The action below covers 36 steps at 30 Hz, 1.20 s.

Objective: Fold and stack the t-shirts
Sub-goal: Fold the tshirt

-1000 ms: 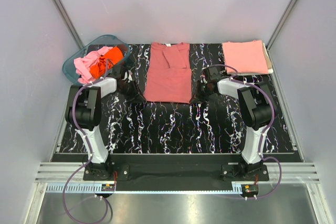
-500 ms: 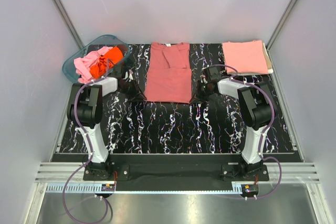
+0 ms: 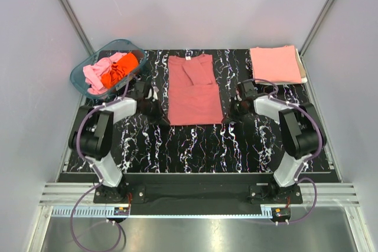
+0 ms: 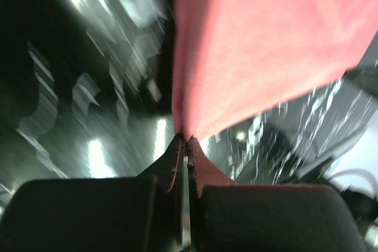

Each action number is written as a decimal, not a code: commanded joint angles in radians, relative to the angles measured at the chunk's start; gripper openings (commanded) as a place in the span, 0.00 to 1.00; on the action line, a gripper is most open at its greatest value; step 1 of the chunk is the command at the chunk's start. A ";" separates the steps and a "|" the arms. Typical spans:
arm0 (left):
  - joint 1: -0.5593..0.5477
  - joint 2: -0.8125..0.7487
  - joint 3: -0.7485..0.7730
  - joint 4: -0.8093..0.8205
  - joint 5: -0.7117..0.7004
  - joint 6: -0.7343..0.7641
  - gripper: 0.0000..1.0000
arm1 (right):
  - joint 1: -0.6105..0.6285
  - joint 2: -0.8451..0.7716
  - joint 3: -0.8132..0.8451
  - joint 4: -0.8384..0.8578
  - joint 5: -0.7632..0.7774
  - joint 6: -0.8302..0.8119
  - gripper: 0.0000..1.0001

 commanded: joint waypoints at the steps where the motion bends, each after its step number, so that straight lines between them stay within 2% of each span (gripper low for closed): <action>1: -0.062 -0.141 -0.099 0.019 -0.035 -0.004 0.00 | -0.006 -0.149 -0.078 -0.080 0.050 -0.027 0.00; 6: -0.194 -0.339 -0.269 0.012 -0.113 -0.070 0.00 | -0.004 -0.338 -0.210 -0.178 0.081 0.004 0.00; 11: -0.370 -0.570 -0.396 -0.024 -0.193 -0.185 0.00 | 0.000 -0.639 -0.350 -0.296 0.098 0.051 0.00; 14: -0.469 -0.708 -0.429 -0.081 -0.254 -0.257 0.00 | 0.040 -0.794 -0.394 -0.332 0.074 0.096 0.00; 16: -0.507 -0.792 -0.435 -0.112 -0.279 -0.306 0.00 | 0.051 -0.849 -0.384 -0.376 0.075 0.110 0.00; 19: -0.528 -0.833 -0.420 -0.130 -0.274 -0.321 0.00 | 0.049 -0.880 -0.351 -0.421 0.115 0.111 0.00; 25: -0.495 -0.709 -0.263 -0.222 -0.348 -0.228 0.00 | 0.049 -0.820 -0.234 -0.416 0.153 0.091 0.00; 30: -0.389 -0.635 -0.099 -0.256 -0.358 -0.154 0.00 | 0.048 -0.696 -0.071 -0.405 0.186 0.010 0.00; 36: -0.222 -0.460 0.118 -0.288 -0.270 -0.047 0.00 | 0.037 -0.388 0.254 -0.401 0.152 -0.091 0.00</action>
